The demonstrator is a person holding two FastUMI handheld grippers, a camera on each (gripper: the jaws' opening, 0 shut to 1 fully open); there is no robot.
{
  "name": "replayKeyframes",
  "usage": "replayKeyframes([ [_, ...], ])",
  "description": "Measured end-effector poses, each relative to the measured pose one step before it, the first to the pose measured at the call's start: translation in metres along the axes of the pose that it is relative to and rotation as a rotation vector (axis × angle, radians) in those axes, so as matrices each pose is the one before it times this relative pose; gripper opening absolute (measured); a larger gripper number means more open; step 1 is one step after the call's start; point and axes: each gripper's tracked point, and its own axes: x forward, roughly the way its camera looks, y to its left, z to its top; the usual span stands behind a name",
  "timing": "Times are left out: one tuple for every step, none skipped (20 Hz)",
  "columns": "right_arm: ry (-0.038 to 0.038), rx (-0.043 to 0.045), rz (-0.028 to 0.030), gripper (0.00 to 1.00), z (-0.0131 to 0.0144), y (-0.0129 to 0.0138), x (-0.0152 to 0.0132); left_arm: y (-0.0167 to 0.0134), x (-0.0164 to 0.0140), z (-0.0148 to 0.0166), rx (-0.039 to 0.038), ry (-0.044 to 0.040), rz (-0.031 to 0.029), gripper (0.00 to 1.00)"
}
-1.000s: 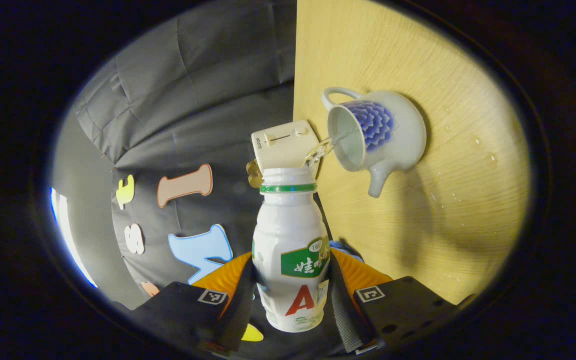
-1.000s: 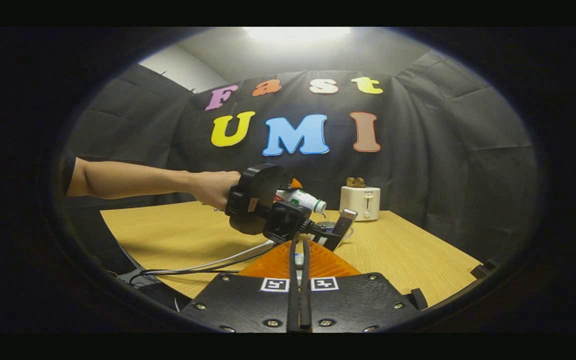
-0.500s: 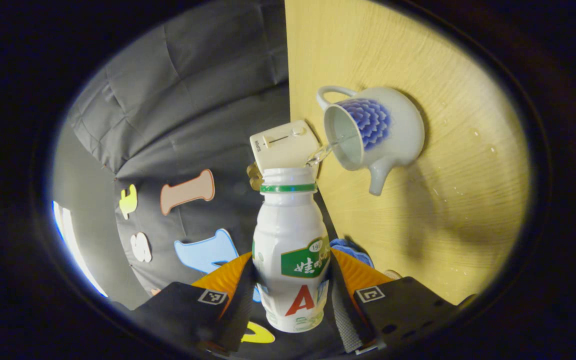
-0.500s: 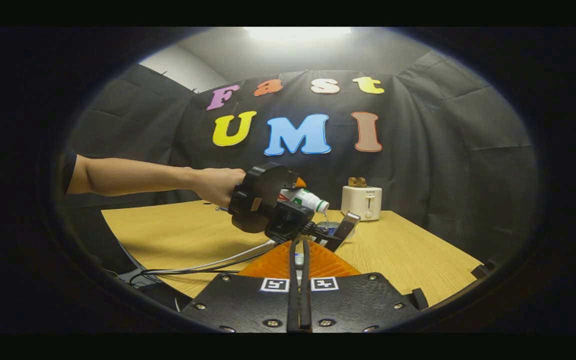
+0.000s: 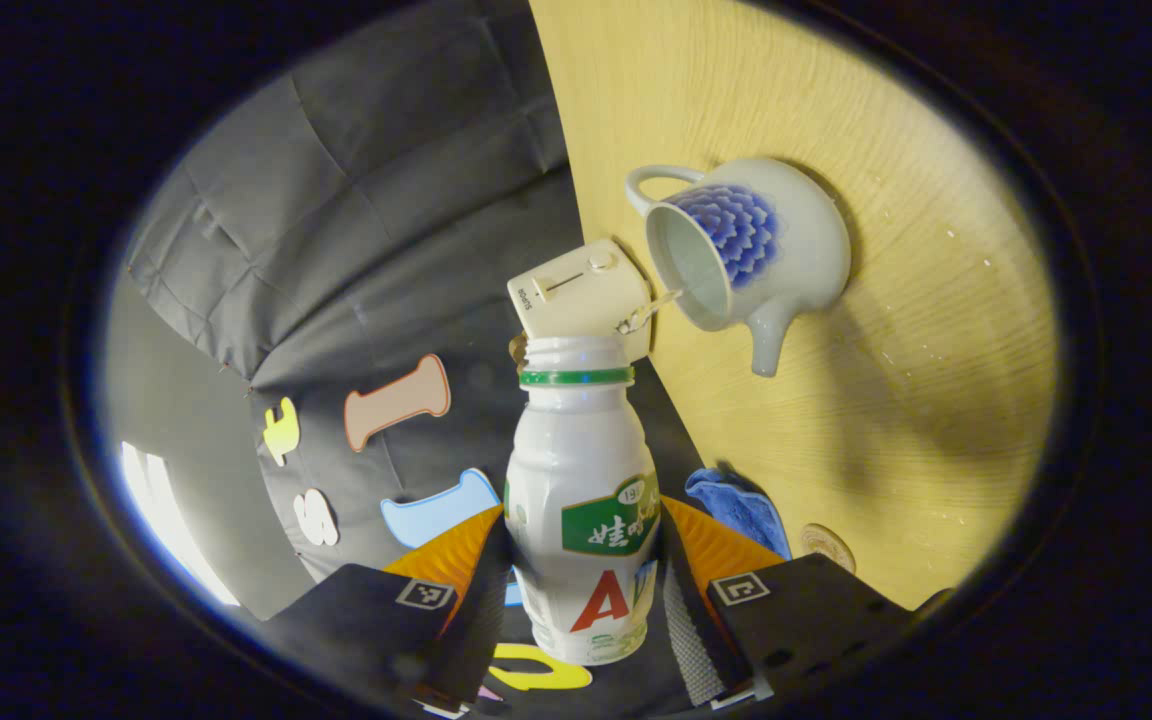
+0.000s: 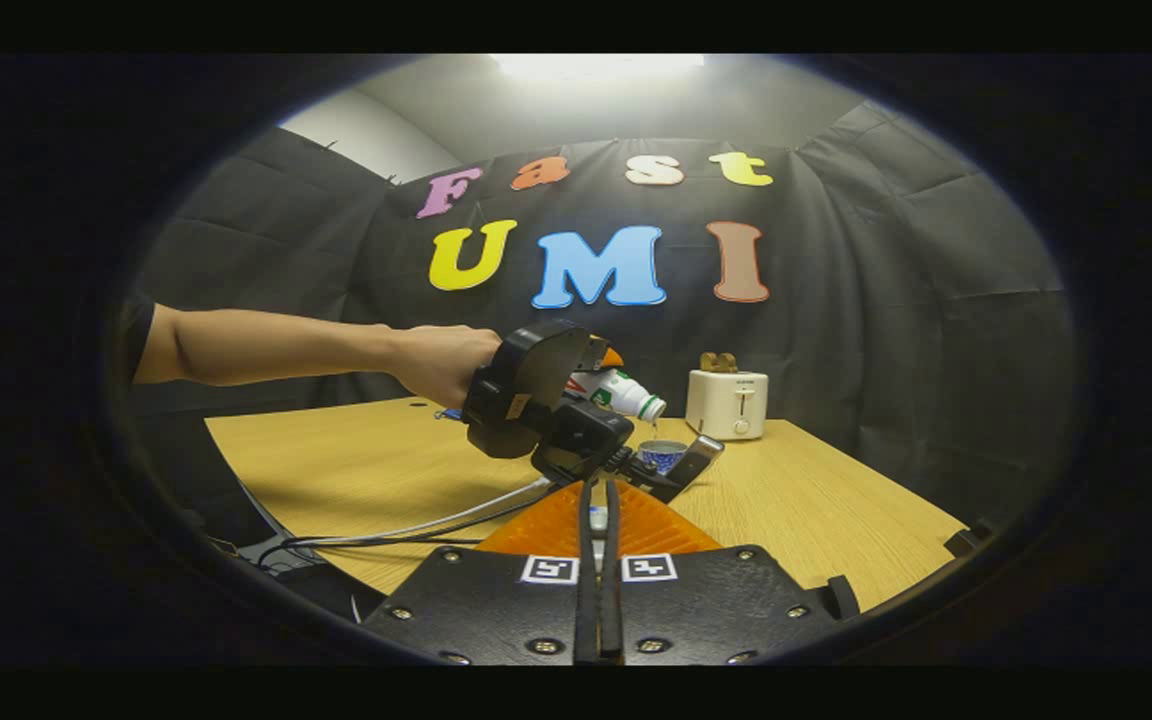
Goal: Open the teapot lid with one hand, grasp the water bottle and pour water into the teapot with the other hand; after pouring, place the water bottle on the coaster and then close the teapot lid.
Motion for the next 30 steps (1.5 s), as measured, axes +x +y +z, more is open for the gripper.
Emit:
replayKeyframes([
  [0.00142, 0.00076, 0.00054, 0.01, -0.00037, 0.00010, 0.00019, 0.00015, -0.00014, 0.00014, 0.00164, -0.00104, 0.00040, 0.78],
  [0.00125, 0.00191, 0.00179, 0.01, -0.00017, 0.00030, -0.00014, 0.00262, 0.00041, 0.00038, 0.00524, -0.00173, 0.00867, 0.78],
  [-0.00016, -0.00128, 0.00035, 0.01, 0.00053, 0.00051, -0.00039, 0.00051, 0.00064, 0.00064, 0.00564, -0.00148, 0.00518, 0.73],
  [-0.00115, -0.00206, -0.00109, 0.01, 0.00066, -0.00019, -0.00035, 0.00004, -0.00061, 0.00008, 0.00612, 0.00071, 0.00025, 0.78],
  [-0.00038, -0.00017, -0.00030, 0.01, -0.00007, -0.00003, 0.00017, 0.00008, -0.00175, 0.00090, 0.00685, -0.00147, -0.00060, 0.78],
  [-0.00072, 0.00074, -0.00018, 0.01, 0.00046, -0.00022, -0.00004, 0.00106, 0.00033, -0.00087, 0.00795, -0.00145, 0.00117, 0.78],
  [0.00145, -0.00051, -0.00008, 0.01, -0.00100, 0.00001, 0.00007, 0.00148, 0.00021, 0.00048, 0.00782, -0.00274, 0.00426, 0.83],
  [0.00072, 0.00091, -0.00010, 0.01, 0.00036, -0.00026, -0.00014, 0.00049, 0.00033, 0.00004, 0.00341, -0.00112, 0.00238, 0.78],
  [0.00205, 0.00096, 0.00112, 0.01, -0.00071, 0.00038, 0.00028, -0.00102, 0.00174, 0.00103, -0.00097, -0.00221, -0.00156, 0.78],
  [0.00266, -0.00032, 0.00061, 0.01, -0.00063, -0.00014, 0.00043, 0.00078, 0.00060, 0.00126, -0.00073, -0.00287, -0.00222, 0.78],
  [0.00122, 0.00018, 0.00110, 0.01, -0.00115, 0.00042, -0.00019, -0.00073, -0.00029, 0.00159, 0.00140, -0.00411, 0.00013, 0.78],
  [0.00098, -0.00028, 0.00088, 0.01, 0.00045, 0.00035, 0.00006, 0.00014, -0.00169, 0.00167, 0.00249, -0.00303, -0.00286, 0.83],
  [-0.00030, -0.00023, 0.00016, 0.01, -0.00013, -0.00032, -0.00021, -0.00068, -0.00108, 0.00221, 0.00003, -0.00386, -0.00186, 0.74],
  [0.00110, -0.00026, -0.00010, 0.01, 0.00041, 0.00037, -0.00024, -0.00116, -0.00007, 0.00112, -0.00530, -0.00343, -0.00667, 0.76],
  [0.00016, 0.00135, 0.00124, 0.01, -0.00045, 0.00005, -0.00003, -0.00129, 0.00020, 0.00178, -0.00835, -0.00675, -0.00485, 0.78],
  [0.00103, 0.00135, 0.00133, 0.01, -0.00002, 0.00083, 0.00018, -0.00130, 0.00149, 0.00132, -0.00537, -0.00418, -0.00486, 0.78],
  [-0.00007, -0.00047, 0.00031, 0.01, 0.00022, -0.00008, 0.00028, -0.00177, 0.00036, 0.00046, 0.00022, -0.00052, -0.00240, 0.78],
  [-0.00222, 0.00003, 0.00061, 0.01, 0.00091, 0.00010, -0.00032, -0.00021, 0.00186, 0.00003, 0.00102, -0.00292, 0.00209, 0.78],
  [-0.00329, -0.00047, 0.00004, 0.01, 0.00087, 0.00073, -0.00114, -0.00151, 0.00078, 0.00013, -0.00317, 0.00033, -0.00423, 0.78],
  [-0.00490, -0.00079, 0.00000, 0.01, 0.00222, 0.00008, -0.00076, -0.00063, 0.00078, -0.00093, -0.00910, -0.00372, -0.00240, 0.72],
  [-0.00435, -0.00027, 0.00043, 0.01, 0.00031, 0.00029, -0.00034, -0.00248, 0.00017, -0.00063, -0.01255, -0.00126, -0.00773, 0.83],
  [-0.00370, 0.00105, 0.00052, 0.01, 0.00110, 0.00001, -0.00023, -0.00132, 0.00053, -0.00062, -0.01660, -0.00411, -0.00398, 0.83],
  [-0.00250, 0.00178, 0.00095, 0.01, 0.00032, 0.00021, -0.00010, -0.00162, 0.00026, 0.00025, -0.01980, -0.00390, -0.00254, 0.83],
  [-0.00209, 0.00174, 0.00078, 0.01, 0.00111, -0.00010, -0.00023, -0.00253, 0.00103, -0.00034, -0.02337, -0.00528, -0.01002, 0.83],
  [-0.00172, 0.00129, 0.00076, 0.01, 0.00042, 0.00065, -0.00048, -0.00409, 0.00079, -0.00009, -0.02602, -0.00736, -0.01212, 0.83],
  [-0.00198, 0.00070, 0.00183, 0.01, 0.00137, 0.00023, -0.00035, -0.00225, 0.00082, 0.00088, -0.02591, -0.01103, -0.00771, 0.83],
  [-0.00052, -0.00126, 0.00069, 0.01, -0.00117, 0.00064, 0.00030, -0.00404, 0.00030, 0.00098, -0.03121, -0.00796, -0.01121, 0.83],
  [-0.00118, -0.00061, 0.00131, 0.01, 0.00105, 0.00036, -0.00039, -0.00377, 0.00101, 0.00079, -0.03117, -0.01084, -0.01077, 0.84],
  [-0.00059, 0.00079, 0.00258, 0.01, -0.00008, 0.00111, 0.00015, -0.00401, 0.00152, 0.00108, -0.02578, -0.00666, -0.00951, 0.83],
  [-0.00082, 0.00079, 0.00132, 0.01, 0.00022, 0.00008, -0.00036, -0.00221, 0.00086, 0.00034, -0.02012, -0.00680, -0.00570, 0.83],
])
